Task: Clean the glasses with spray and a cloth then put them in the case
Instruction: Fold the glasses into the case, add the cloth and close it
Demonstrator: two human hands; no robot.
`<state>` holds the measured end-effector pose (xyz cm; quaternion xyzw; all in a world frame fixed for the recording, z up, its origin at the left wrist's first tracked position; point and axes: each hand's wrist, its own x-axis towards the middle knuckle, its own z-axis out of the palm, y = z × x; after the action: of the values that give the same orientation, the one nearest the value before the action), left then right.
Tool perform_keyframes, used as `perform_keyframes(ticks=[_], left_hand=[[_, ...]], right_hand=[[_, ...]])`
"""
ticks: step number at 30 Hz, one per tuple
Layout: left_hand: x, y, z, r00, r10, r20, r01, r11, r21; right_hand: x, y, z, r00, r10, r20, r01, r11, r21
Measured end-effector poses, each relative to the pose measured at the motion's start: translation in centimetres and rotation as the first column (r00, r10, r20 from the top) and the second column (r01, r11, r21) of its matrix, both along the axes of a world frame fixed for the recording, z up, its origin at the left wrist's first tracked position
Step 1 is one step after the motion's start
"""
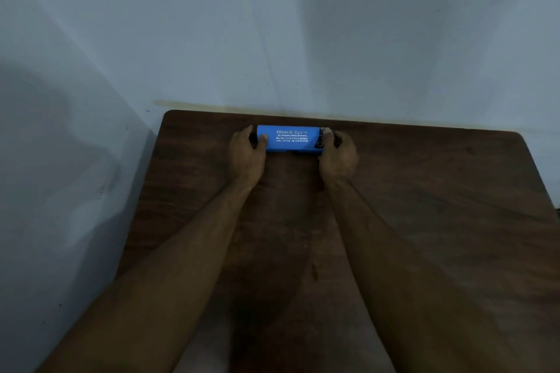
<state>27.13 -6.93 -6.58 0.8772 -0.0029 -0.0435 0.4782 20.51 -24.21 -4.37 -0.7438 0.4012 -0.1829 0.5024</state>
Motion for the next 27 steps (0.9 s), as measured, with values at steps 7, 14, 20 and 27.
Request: perform_keyframes(ticks=[7,14,20,27], left_hand=[[-9.2,3.1,1.5,0.999,0.032,-0.025,-0.033,0.998,-0.048],[-24.1,4.3,2.3,0.968,-0.249,0.022,0.249,0.969,0.009],[-29.5,4.1,2.3,0.907,-0.420,0.021,0.405,0.884,0.233],[-30.5,4.4,1.4,0.868,-0.496,0.033,0.452,0.815,0.364]], right_hand=[[-12.2,5.9,1.2,0.985,0.145,-0.088,-0.152,0.986,-0.075],[-31.6,10.9,-0.1,0.896,0.320,-0.308,-0.363,0.927,-0.094],[-40.9,6.9,1.6,0.902,0.195,-0.386,-0.270,0.951,-0.150],[-38.3,1.7,3.0,0.956,-0.072,-0.285,0.040,0.992,-0.118]])
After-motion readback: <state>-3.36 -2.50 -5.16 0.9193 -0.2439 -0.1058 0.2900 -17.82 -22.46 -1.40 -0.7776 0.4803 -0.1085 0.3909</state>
